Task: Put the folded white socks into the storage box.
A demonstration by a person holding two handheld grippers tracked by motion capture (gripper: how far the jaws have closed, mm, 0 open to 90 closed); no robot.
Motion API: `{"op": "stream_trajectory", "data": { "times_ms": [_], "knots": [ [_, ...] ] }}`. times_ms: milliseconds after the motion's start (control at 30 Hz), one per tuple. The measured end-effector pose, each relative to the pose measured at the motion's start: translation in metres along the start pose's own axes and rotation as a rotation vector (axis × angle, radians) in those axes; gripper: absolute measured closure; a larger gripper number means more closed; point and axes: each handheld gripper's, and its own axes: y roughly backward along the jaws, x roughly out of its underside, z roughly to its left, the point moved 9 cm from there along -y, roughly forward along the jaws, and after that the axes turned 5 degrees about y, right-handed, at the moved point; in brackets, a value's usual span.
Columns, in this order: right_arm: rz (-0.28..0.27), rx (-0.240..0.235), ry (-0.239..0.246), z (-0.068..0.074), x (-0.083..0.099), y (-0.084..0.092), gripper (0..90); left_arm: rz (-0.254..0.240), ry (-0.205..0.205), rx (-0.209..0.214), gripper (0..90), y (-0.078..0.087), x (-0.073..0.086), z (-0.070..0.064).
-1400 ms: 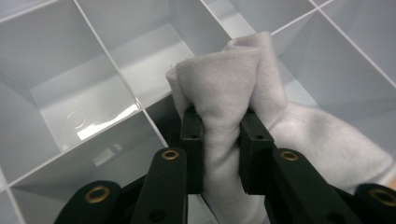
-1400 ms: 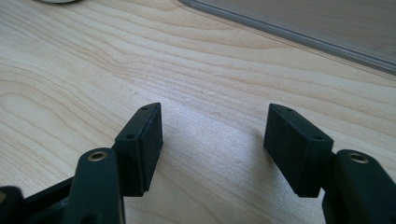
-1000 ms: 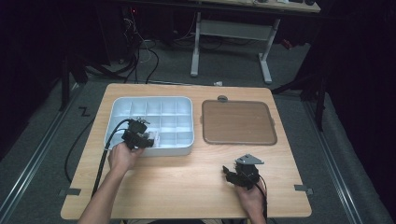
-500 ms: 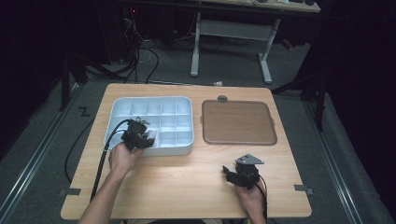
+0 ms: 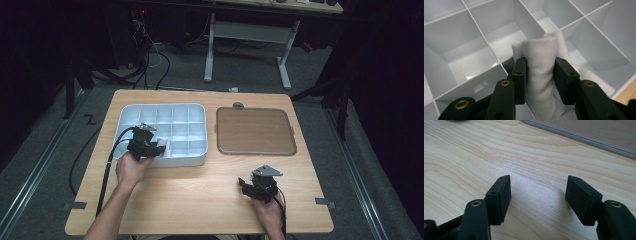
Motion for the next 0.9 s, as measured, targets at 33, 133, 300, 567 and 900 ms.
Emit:
{"op": "stream_trajectory", "data": {
  "times_ms": [33, 133, 300, 567, 900],
  "knots": [
    [0.000, 0.000, 0.001, 0.000, 0.000, 0.000, 37.8, -0.010, 0.004, 0.004, 63.5, 0.001, -0.002, -0.001],
    [0.000, 0.000, 0.001, 0.000, 0.000, 0.000, 37.8, -0.035, -0.010, 0.010, 63.8, 0.001, -0.007, -0.006],
    [0.000, 0.000, 0.002, 0.000, 0.000, 0.000, 37.8, -0.061, -0.010, 0.009, 71.6, -0.001, -0.013, -0.008],
    [0.001, 0.000, -0.001, 0.000, 0.000, 0.000, 37.8, -0.003, -0.042, -0.037, 82.3, -0.012, 0.001, 0.001],
    [0.000, -0.001, -0.001, 0.000, 0.000, 0.000, 37.7, 0.034, -0.038, -0.067, 82.4, -0.019, 0.005, 0.006]
  ]
}}
